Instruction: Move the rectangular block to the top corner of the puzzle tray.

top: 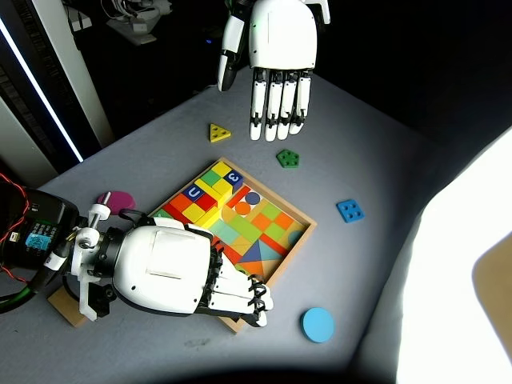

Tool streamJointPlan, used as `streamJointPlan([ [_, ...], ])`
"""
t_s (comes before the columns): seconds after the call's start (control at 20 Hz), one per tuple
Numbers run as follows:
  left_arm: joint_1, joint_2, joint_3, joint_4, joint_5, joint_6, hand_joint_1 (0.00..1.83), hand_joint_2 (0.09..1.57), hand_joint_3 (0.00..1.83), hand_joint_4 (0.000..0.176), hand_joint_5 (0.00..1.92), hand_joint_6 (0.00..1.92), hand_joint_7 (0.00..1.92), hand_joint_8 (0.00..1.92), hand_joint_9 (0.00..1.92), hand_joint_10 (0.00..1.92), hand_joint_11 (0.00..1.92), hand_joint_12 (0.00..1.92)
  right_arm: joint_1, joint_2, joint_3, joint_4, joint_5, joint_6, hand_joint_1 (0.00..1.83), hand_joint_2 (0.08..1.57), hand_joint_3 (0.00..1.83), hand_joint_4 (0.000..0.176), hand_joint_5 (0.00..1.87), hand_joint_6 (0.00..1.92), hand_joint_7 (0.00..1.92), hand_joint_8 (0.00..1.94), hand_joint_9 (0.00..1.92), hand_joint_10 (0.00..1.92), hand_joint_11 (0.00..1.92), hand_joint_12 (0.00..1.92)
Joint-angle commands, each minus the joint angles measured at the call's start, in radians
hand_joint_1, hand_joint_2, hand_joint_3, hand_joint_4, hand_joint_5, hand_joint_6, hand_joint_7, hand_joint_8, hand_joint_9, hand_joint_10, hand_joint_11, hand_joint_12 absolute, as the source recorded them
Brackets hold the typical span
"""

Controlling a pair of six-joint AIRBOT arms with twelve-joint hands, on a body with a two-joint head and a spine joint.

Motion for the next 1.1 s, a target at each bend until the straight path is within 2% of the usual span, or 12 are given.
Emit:
streamJointPlan([
  [0.0, -0.016, 0.002, 0.000, 0.010, 0.073, -0.002, 0.21, 1.29, 0.00, 0.020, 0.44, 0.01, 0.43, 0.01, 0.43, 0.01, 0.12, 0.81, 0.002, 0.008, 0.009, -0.016, 0.113, 0.004, 0.06, 1.19, 0.00, 0.000, 0.79, 0.38, 0.31, 0.01, 0.12, 0.30, 0.00, 0.92],
  [0.1, -0.016, 0.002, 0.000, 0.010, 0.073, -0.002, 0.20, 1.29, 0.00, 0.023, 0.44, 0.00, 0.43, 0.00, 0.42, 0.00, 0.11, 0.80, 0.000, 0.008, 0.018, -0.016, 0.113, 0.006, 0.05, 1.19, 0.00, 0.000, 0.76, 0.37, 0.31, 0.00, 0.11, 0.30, 0.00, 0.85],
  [0.2, -0.016, 0.002, 0.000, 0.010, 0.073, -0.002, 0.19, 1.29, 0.00, 0.019, 0.43, 0.00, 0.42, 0.00, 0.42, 0.00, 0.11, 0.80, -0.005, 0.008, 0.022, -0.016, 0.110, 0.015, 0.05, 1.18, 0.00, 0.000, 0.76, 0.38, 0.33, 0.01, 0.13, 0.31, 0.00, 0.91],
  [0.3, -0.016, 0.002, 0.001, 0.010, 0.073, -0.002, 0.19, 1.29, 0.00, 0.021, 0.43, 0.00, 0.42, 0.00, 0.42, 0.00, 0.11, 0.80, -0.013, 0.008, 0.022, -0.016, 0.109, 0.019, 0.06, 1.19, 0.00, 0.000, 0.63, 0.35, 0.34, 0.00, 0.12, 0.33, 0.00, 1.02],
  [0.4, -0.016, 0.002, 0.001, 0.010, 0.073, -0.002, 0.19, 1.29, 0.00, 0.023, 0.43, 0.00, 0.43, 0.00, 0.43, 0.01, 0.12, 0.80, -0.025, 0.008, 0.022, -0.016, 0.111, 0.023, 0.07, 1.19, 0.00, 0.000, 0.54, 0.33, 0.34, 0.00, 0.10, 0.34, 0.00, 1.00],
  [0.5, -0.016, 0.002, 0.002, 0.010, 0.073, -0.002, 0.15, 1.30, 0.00, 0.021, 0.42, 0.00, 0.41, 0.00, 0.42, 0.00, 0.10, 0.80, -0.029, 0.008, 0.023, -0.016, 0.115, 0.023, 0.05, 1.19, 0.00, 0.000, 0.54, 0.34, 0.34, 0.00, 0.11, 0.35, 0.00, 1.03],
  [0.6, -0.016, 0.002, 0.002, 0.010, 0.073, -0.002, 0.21, 1.29, 0.00, 0.014, 0.44, 0.01, 0.44, 0.01, 0.43, 0.01, 0.12, 0.81, -0.030, 0.008, 0.025, -0.016, 0.119, 0.023, 0.05, 1.20, 0.00, 0.000, 0.53, 0.33, 0.34, 0.00, 0.10, 0.36, 0.00, 1.07],
  [0.7, -0.016, 0.002, 0.003, 0.010, 0.073, -0.002, 0.20, 1.29, 0.00, 0.017, 0.44, 0.01, 0.43, 0.00, 0.43, 0.00, 0.11, 0.81, -0.025, 0.007, 0.030, -0.016, 0.123, 0.023, 0.05, 1.20, 0.00, 0.000, 0.53, 0.33, 0.34, 0.00, 0.11, 0.36, 0.00, 1.08],
  [0.8, -0.016, 0.002, 0.004, 0.010, 0.073, -0.002, 0.18, 1.29, 0.00, 0.028, 0.44, 0.00, 0.42, 0.00, 0.42, 0.00, 0.10, 0.82, -0.019, 0.007, 0.032, -0.016, 0.121, 0.025, 0.06, 1.19, 0.00, 0.000, 0.52, 0.33, 0.34, 0.00, 0.10, 0.36, 0.00, 1.08],
  [0.85, -0.015, 0.002, 0.004, 0.010, 0.073, -0.002, 0.17, 1.30, 0.00, 0.022, 0.42, 0.00, 0.41, 0.00, 0.41, 0.00, 0.10, 0.82, -0.015, 0.007, 0.032, -0.016, 0.115, 0.031, 0.05, 1.19, 0.00, 0.000, 0.53, 0.34, 0.34, 0.00, 0.11, 0.36, 0.00, 1.08],
  [1.05, -0.016, 0.001, 0.005, 0.010, 0.073, -0.002, 0.21, 1.29, 0.00, 0.018, 0.44, 0.01, 0.43, 0.01, 0.43, 0.01, 0.11, 0.83, 0.020, 0.050, -0.016, -0.016, 0.110, 0.034, 0.04, 1.19, 0.00, 0.000, 0.53, 0.34, 0.33, 0.00, 0.09, 0.38, 0.00, 1.05],
])
